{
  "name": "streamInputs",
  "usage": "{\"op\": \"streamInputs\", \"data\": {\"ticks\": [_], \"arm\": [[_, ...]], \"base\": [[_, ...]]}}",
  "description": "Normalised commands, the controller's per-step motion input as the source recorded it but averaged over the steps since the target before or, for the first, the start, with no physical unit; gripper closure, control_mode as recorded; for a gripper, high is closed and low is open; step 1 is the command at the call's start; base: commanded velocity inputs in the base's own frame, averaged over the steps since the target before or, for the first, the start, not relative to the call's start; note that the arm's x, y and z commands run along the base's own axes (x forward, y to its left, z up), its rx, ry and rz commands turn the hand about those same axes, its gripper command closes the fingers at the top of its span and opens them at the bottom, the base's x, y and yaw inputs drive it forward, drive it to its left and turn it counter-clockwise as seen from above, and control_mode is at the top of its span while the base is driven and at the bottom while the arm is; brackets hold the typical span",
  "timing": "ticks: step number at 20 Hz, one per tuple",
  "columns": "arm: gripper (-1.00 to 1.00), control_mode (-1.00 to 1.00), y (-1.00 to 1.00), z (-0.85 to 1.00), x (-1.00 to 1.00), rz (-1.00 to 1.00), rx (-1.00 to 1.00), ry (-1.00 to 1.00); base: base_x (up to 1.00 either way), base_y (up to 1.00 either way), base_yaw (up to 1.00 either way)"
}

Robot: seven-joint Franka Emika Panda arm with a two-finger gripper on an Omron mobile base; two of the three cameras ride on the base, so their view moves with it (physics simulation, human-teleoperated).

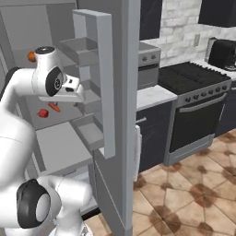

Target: Take the fish and mango from the highest rack and move them to the second highest rack where the carrot and bell pepper are located, to maximize freezer space. Close the freezer door after rearranging.

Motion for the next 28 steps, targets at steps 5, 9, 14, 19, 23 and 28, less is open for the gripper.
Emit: {"op": "streamInputs", "data": {"ticks": [5, 9, 14, 19, 23, 28], "arm": [[-1.00, 1.00, 0.00, 0.00, 0.00, 0.00, 0.00, 0.00], [-1.00, 1.00, 0.00, 0.00, 0.00, 0.00, 0.00, 0.00], [-1.00, 1.00, 0.00, 0.00, 0.00, 0.00, 0.00, 0.00], [-1.00, 1.00, 0.00, 0.00, 0.00, 0.00, 0.00, 0.00], [-1.00, 1.00, 0.00, 0.00, 0.00, 0.00, 0.00, 0.00], [-1.00, 1.00, 0.00, 0.00, 0.00, 0.00, 0.00, 0.00]], "base": [[-0.28, 0.25, -0.01], [-0.23, 0.46, 0.00], [0.02, 0.52, 0.00], [0.17, 0.38, 0.00], [0.27, 0.18, 0.00], [0.26, 0.05, 0.00]]}}
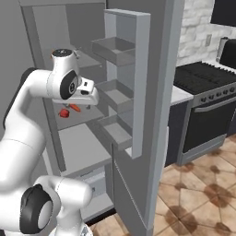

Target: Take the fish and mango from the highest rack and move them to the second highest rack where the carrot and bell pepper are located, to maximize freezer space. Close the freezer door after rearranging.

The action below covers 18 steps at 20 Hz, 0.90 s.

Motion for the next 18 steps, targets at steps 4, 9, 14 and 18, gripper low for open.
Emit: {"op": "streamInputs", "data": {"ticks": [4, 9, 14, 18], "arm": [[-1.00, 1.00, 0.00, 0.00, 0.00, 0.00, 0.00, 0.00], [-1.00, 1.00, 0.00, 0.00, 0.00, 0.00, 0.00, 0.00], [-1.00, 1.00, 0.00, 0.00, 0.00, 0.00, 0.00, 0.00], [-1.00, 1.00, 0.00, 0.00, 0.00, 0.00, 0.00, 0.00]], "base": [[0.44, 0.02, 0.10], [0.61, 0.00, 0.21], [0.56, -0.15, 0.28], [0.50, -0.20, 0.27]]}}
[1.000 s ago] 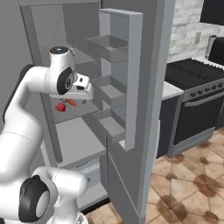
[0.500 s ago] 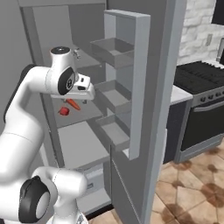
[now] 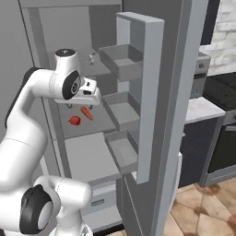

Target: Take the fish and mango from the highest rack and move them to the second highest rack where the carrot and bell pepper are located, to maximize freezer space. Close the freezer door after rearranging.

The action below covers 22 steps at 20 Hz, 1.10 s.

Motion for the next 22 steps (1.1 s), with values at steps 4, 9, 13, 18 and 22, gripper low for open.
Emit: {"op": "streamInputs", "data": {"ticks": [4, 9, 13, 18, 22], "arm": [[-1.00, 1.00, 0.00, 0.00, 0.00, 0.00, 0.00, 0.00], [-1.00, 1.00, 0.00, 0.00, 0.00, 0.00, 0.00, 0.00], [-1.00, 1.00, 0.00, 0.00, 0.00, 0.00, 0.00, 0.00], [-1.00, 1.00, 0.00, 0.00, 0.00, 0.00, 0.00, 0.00], [-1.00, -1.00, -0.01, 0.10, 0.19, 0.00, 0.00, 0.06]], "base": [[0.48, -0.22, 0.26], [0.44, -0.18, 0.27], [0.32, -0.22, 0.12], [0.23, -0.06, 0.02], [0.07, 0.00, 0.01]]}}
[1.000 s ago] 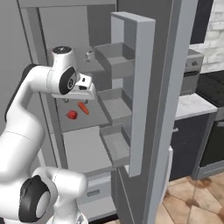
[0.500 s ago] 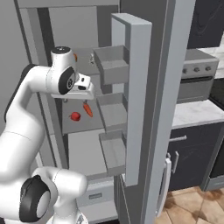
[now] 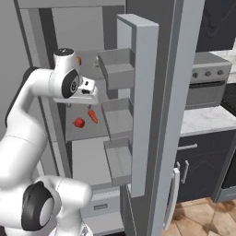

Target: Take the fish and mango from the highest rack and move them to the second highest rack where the carrot and bell pepper are located, to maximize freezer space. Close the freezer door after rearranging.

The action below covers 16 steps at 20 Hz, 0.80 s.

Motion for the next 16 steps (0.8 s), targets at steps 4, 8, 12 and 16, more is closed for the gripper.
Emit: {"op": "streamInputs", "data": {"ticks": [4, 8, 12, 16], "arm": [[-1.00, -1.00, 0.00, 0.52, 0.34, 0.00, -0.04, 0.01], [-1.00, -1.00, -0.01, 0.70, 0.27, 0.00, -0.03, -0.06], [-1.00, -1.00, -0.06, 0.69, 0.18, 0.00, 0.00, -0.22], [-1.00, -1.00, -0.09, 0.35, 0.29, 0.00, 0.00, -0.31]], "base": [[0.00, 0.00, 0.00], [0.00, 0.00, 0.00], [0.00, 0.00, 0.00], [0.00, 0.00, 0.00]]}}
